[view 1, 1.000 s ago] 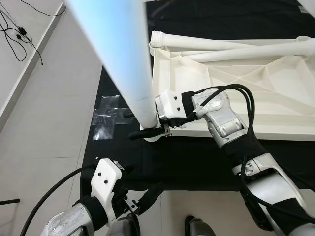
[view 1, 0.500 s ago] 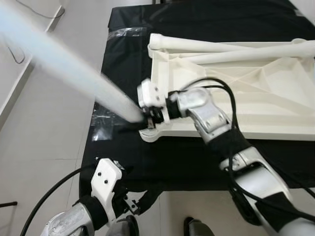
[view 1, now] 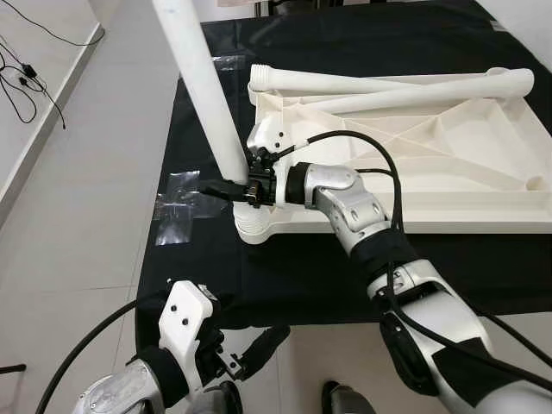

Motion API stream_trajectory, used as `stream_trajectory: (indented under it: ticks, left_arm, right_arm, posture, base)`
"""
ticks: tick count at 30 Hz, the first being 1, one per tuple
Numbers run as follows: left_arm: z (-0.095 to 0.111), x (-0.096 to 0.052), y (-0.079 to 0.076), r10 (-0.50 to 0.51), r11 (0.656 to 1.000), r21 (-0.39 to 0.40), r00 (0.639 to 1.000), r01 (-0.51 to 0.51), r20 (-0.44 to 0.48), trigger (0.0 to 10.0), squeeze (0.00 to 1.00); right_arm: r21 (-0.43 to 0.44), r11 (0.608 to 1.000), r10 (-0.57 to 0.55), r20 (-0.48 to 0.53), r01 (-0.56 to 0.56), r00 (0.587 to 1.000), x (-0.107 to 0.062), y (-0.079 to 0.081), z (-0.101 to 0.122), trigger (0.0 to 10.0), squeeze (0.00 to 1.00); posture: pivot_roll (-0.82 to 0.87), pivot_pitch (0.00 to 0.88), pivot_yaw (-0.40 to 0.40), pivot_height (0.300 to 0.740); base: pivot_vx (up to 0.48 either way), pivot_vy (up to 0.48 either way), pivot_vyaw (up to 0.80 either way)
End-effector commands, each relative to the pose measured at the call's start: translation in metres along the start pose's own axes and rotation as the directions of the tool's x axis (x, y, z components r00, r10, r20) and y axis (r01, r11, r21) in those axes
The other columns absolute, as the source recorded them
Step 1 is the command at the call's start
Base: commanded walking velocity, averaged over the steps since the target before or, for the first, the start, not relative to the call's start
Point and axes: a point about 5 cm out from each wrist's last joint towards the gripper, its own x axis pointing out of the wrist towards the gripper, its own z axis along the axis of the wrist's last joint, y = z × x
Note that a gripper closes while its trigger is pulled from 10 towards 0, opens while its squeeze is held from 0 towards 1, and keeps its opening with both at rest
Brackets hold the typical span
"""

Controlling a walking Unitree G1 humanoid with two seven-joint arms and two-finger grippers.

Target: Building children table

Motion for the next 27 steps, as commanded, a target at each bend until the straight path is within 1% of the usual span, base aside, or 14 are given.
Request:
stream_trajectory:
  ticks: [1, 3, 5, 6, 9, 11, 14, 16, 18, 20, 21, 22, 24, 27]
  left_arm:
    - [-0.001, -0.004, -0.002, -0.003, 1.0, -0.003, 1.0, 0.003, -0.017, 10.0, 0.0]
    - [-0.001, -0.004, -0.002, -0.004, 1.0, -0.003, 1.0, 0.004, -0.02, 10.0, 0.0]
    - [-0.001, -0.005, -0.002, -0.004, 1.0, -0.002, 1.0, 0.004, -0.021, 10.0, 0.0]
    - [-0.001, -0.005, -0.002, -0.004, 1.0, 0.0, 1.0, 0.004, -0.024, 10.0, 0.0]
    - [-0.001, -0.006, -0.001, -0.004, 1.0, 0.001, 1.0, 0.004, -0.027, 10.0, 0.0]
    - [-0.001, -0.006, -0.001, -0.006, 1.0, 0.002, 1.0, 0.006, -0.03, 10.0, 0.0]
    - [-0.001, -0.006, -0.001, -0.006, 1.0, 0.003, 0.999, 0.007, -0.032, 10.0, 0.0]
    - [-0.001, -0.006, -0.001, -0.006, 1.0, 0.003, 0.999, 0.007, -0.032, 10.0, 0.0]
    - [-0.001, -0.006, 0.0, -0.005, 1.0, 0.006, 0.999, 0.005, -0.034, 10.0, 0.0]
    - [-0.001, -0.006, 0.0, -0.005, 1.0, 0.006, 0.999, 0.005, -0.034, 10.0, 0.0]
    - [-0.001, -0.006, 0.0, -0.004, 1.0, 0.007, 0.999, 0.004, -0.034, 10.0, 0.0]
    - [-0.001, -0.006, 0.0, -0.004, 1.0, 0.007, 0.999, 0.004, -0.034, 10.0, 0.0]
    - [-0.001, -0.006, 0.0, -0.003, 1.0, 0.008, 0.999, 0.003, -0.035, 10.0, 0.0]
    - [-0.001, -0.006, 0.0, -0.003, 1.0, 0.008, 0.999, 0.003, -0.034, 10.0, 0.0]
  right_arm:
    - [0.101, 0.994, -0.049, -0.03, 0.052, 0.998, -0.006, 0.005, -0.031, 10.0, 0.0]
    - [0.12, 0.991, -0.067, 0.067, 0.058, 0.995, -0.008, 0.007, -0.027, 10.0, 0.0]
    - [0.129, 0.99, -0.069, 0.096, 0.057, 0.993, -0.009, 0.008, -0.025, 10.0, 0.0]
    - [0.134, 0.991, -0.041, 0.174, 0.017, 0.984, -0.012, 0.012, -0.019, 10.0, 0.0]
    - [0.094, 0.995, 0.016, 0.216, -0.037, 0.976, -0.015, 0.019, -0.015, 10.0, 0.0]
    - [0.019, 0.995, 0.09, 0.199, -0.096, 0.976, -0.016, 0.026, -0.018, 10.0, 0.0]
    - [-0.012, 0.992, 0.126, 0.19, -0.126, 0.974, -0.017, 0.031, -0.019, 10.0, 0.0]
    - [-0.012, 0.992, 0.126, 0.19, -0.126, 0.974, -0.017, 0.031, -0.019, 10.0, 0.0]
    - [-0.08, 0.984, 0.166, 0.135, -0.157, 0.977, -0.016, 0.035, -0.024, 10.0, 0.0]
    - [-0.08, 0.984, 0.166, 0.135, -0.157, 0.977, -0.016, 0.035, -0.024, 10.0, 0.0]
    - [-0.129, 0.974, 0.197, 0.074, -0.187, 0.978, -0.016, 0.038, -0.029, 10.0, 0.0]
    - [-0.129, 0.974, 0.197, 0.074, -0.187, 0.978, -0.016, 0.038, -0.029, 10.0, 0.0]
    - [-0.189, 0.954, 0.233, -0.017, -0.232, 0.972, -0.015, 0.042, -0.035, 10.0, 0.0]
    - [-0.211, 0.945, 0.243, -0.051, -0.249, 0.969, -0.015, 0.042, -0.037, 10.0, 0.0]
  posture:
    - [0.02, 0.305, 0.046, 0.74]
    - [0.02, 0.303, 0.048, 0.74]
    - [0.02, 0.306, 0.052, 0.74]
    - [0.03, 0.306, 0.055, 0.74]
    - [0.03, 0.305, 0.058, 0.74]
    - [0.03, 0.306, 0.06, 0.74]
    - [0.03, 0.306, 0.062, 0.74]
    - [0.03, 0.306, 0.062, 0.74]
    - [0.03, 0.307, 0.061, 0.74]
    - [0.03, 0.307, 0.061, 0.74]
    - [0.03, 0.307, 0.061, 0.74]
    - [0.03, 0.307, 0.061, 0.74]
    - [0.03, 0.31, 0.06, 0.74]
    - [0.03, 0.312, 0.058, 0.74]
  base:
    - [0.0, 0.0, 0.0]
    - [0.0, 0.0, 0.0]
    - [0.0, 0.0, 0.0]
    - [0.0, 0.0, 0.0]
    - [0.0, 0.0, 0.0]
    - [0.0, 0.0, 0.0]
    - [0.0, 0.0, 0.0]
    - [0.0, 0.0, 0.0]
    - [0.0, 0.0, 0.0]
    - [0.0, 0.0, 0.0]
    - [0.0, 0.0, 0.0]
    - [0.0, 0.0, 0.0]
    - [0.0, 0.0, 0.0]
    - [0.0, 0.0, 0.0]
